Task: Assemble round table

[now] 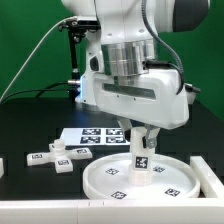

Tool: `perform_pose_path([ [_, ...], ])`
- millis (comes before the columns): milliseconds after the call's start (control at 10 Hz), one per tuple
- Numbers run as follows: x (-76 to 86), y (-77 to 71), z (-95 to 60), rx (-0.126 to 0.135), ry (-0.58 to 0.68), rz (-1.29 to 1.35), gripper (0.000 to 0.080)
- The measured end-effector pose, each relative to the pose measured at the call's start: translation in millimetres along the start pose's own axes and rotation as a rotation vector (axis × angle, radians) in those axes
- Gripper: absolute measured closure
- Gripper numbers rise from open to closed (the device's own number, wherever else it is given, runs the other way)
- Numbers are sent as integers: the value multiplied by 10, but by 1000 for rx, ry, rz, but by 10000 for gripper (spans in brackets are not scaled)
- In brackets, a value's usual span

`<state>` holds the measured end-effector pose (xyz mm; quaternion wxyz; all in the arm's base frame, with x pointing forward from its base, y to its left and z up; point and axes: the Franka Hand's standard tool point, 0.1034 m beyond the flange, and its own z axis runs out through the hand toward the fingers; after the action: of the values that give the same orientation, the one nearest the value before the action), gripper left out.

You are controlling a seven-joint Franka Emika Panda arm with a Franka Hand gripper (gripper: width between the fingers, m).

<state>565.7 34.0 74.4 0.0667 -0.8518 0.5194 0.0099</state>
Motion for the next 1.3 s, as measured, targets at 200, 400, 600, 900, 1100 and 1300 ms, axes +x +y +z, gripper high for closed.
perform_pose_path([
  [200,17,22,5,30,-14,185,395],
  [400,18,26,9,31,-13,210,320],
  [600,54,31,-11,33,-7,-3,209],
  [900,-154,10,-74,65,46,-194,153],
  [1100,-132,27,-65,53,48,-387,151],
  [1300,-177,-11,-72,4,81,-769,151],
])
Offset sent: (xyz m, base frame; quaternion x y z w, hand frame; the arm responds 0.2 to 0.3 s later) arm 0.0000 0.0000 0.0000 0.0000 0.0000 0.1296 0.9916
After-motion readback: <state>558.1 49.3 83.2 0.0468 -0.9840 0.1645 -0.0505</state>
